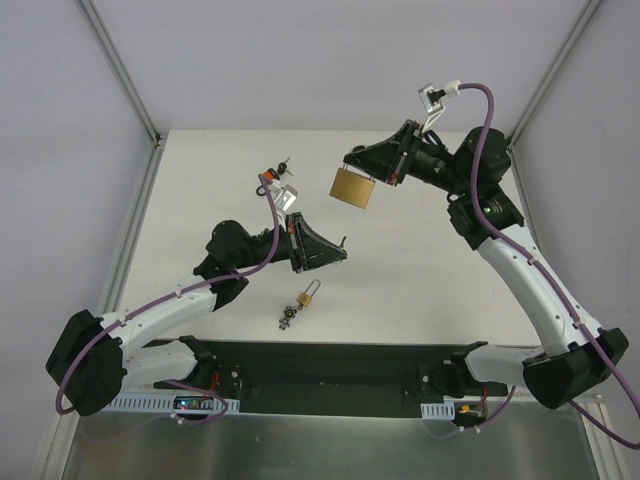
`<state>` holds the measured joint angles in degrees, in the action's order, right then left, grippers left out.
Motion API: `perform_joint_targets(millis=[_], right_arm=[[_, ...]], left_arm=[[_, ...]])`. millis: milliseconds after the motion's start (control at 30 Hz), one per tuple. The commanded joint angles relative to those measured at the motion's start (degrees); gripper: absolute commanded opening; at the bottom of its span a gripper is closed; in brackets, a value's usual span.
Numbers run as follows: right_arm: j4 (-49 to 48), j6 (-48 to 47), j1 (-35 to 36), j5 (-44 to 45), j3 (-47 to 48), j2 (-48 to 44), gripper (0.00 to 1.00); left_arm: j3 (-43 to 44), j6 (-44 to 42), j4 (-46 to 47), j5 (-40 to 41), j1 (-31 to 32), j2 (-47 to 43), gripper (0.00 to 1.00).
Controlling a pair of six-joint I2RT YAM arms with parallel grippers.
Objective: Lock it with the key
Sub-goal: Place the lock at the center of the board.
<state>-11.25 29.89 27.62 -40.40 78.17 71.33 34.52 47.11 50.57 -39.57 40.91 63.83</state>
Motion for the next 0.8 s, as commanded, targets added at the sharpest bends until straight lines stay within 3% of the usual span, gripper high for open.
perform_joint_targets(millis=[0, 200, 767], right_arm=[[-5.28, 0.7, -0.98, -0.55, -1.17, -1.72, 0.01], [-3.08, -1.67, -2.21, -1.52, -9.69, -1.98, 0.01], [-2.2, -10.64, -2.48, -3.28, -38.17, 2.14, 0.01]], left_arm=[[4.23, -6.5, -6.43, -0.24, 0.31, -3.45, 0.0], [4.68, -9.67, -12.5, 0.9, 0.23, -5.65, 0.0], [4.06, -9.15, -13.3, 1.78, 0.23, -3.89, 0.0]])
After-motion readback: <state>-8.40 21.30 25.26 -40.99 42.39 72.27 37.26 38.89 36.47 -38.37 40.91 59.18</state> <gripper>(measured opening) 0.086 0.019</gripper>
